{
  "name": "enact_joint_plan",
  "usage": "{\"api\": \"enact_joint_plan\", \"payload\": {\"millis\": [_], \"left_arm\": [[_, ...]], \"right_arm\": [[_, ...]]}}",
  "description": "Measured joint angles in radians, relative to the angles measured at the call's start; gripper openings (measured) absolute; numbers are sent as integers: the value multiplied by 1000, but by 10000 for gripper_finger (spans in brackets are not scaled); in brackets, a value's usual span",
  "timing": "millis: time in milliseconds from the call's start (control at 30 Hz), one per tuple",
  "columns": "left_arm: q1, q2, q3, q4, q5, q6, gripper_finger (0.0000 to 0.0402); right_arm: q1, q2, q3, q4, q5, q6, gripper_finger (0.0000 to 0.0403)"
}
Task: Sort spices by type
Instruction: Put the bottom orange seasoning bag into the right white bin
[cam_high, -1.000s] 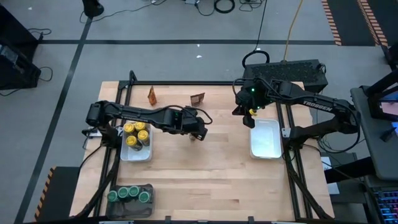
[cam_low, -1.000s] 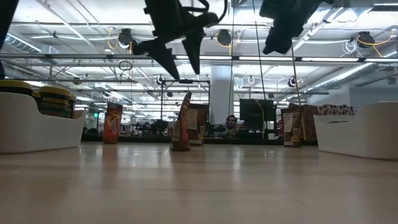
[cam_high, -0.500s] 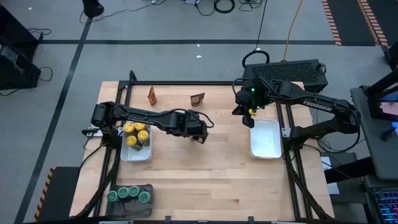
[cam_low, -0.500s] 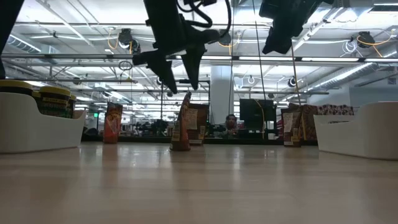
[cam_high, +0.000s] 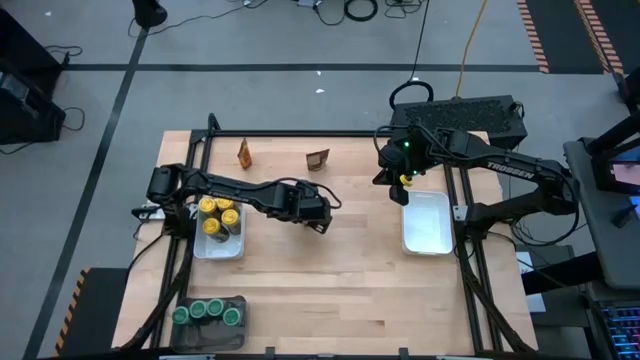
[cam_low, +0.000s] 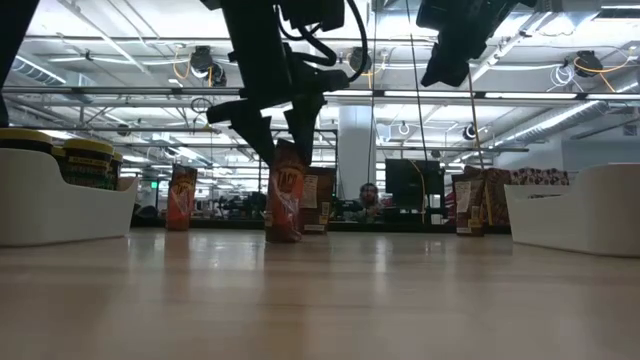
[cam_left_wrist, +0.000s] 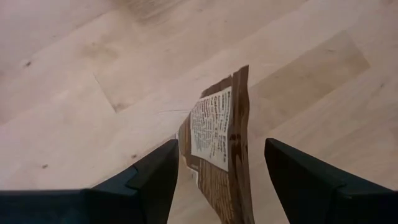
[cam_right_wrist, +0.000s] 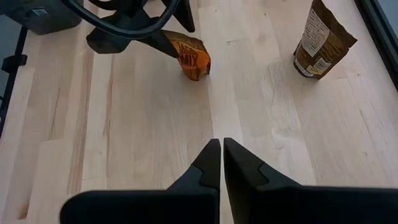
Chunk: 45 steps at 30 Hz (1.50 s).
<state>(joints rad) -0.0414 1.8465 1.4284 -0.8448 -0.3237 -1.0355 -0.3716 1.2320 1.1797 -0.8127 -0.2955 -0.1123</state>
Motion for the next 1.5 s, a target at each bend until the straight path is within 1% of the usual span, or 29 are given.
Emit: {"api": "enact_joint_plan", "payload": {"millis": [100, 200, 333, 467, 500, 533, 767, 1033, 1267, 1367, 1500], "left_arm": [[0, 0, 0, 0, 0, 3, 234], [1, 0, 0, 0, 0, 15, 203], [1, 0, 0, 2, 15, 52, 133], [1, 0, 0, 2, 34, 102, 37], [1, 0, 0, 2, 35, 111, 19], [1, 0, 0, 3, 35, 118, 11], [1, -9, 6, 8, 61, 156, 5], [10, -53, 103, 28, 62, 274, 2], [16, -60, 188, 43, 112, 384, 1], [18, -58, 218, 92, 148, 433, 1], [36, -60, 226, 182, 200, 475, 1]], "right_arm": [[0, 0, 0, 0, 0, 0, 0], [0, 0, 0, 0, 0, 0, 0], [0, 0, 0, 0, 0, 0, 0], [0, 0, 0, 0, 0, 0, 0], [0, 0, 0, 0, 0, 4, 0], [0, 0, 0, 0, 0, 7, 0], [0, 0, 0, 0, 0, 23, 0], [0, -39, 0, 20, 6, 45, 0], [-1, -118, 1, 43, 29, 71, 0], [-1, -145, 1, 46, 35, 85, 0], [-1, -180, 1, 46, 36, 125, 0]]}}
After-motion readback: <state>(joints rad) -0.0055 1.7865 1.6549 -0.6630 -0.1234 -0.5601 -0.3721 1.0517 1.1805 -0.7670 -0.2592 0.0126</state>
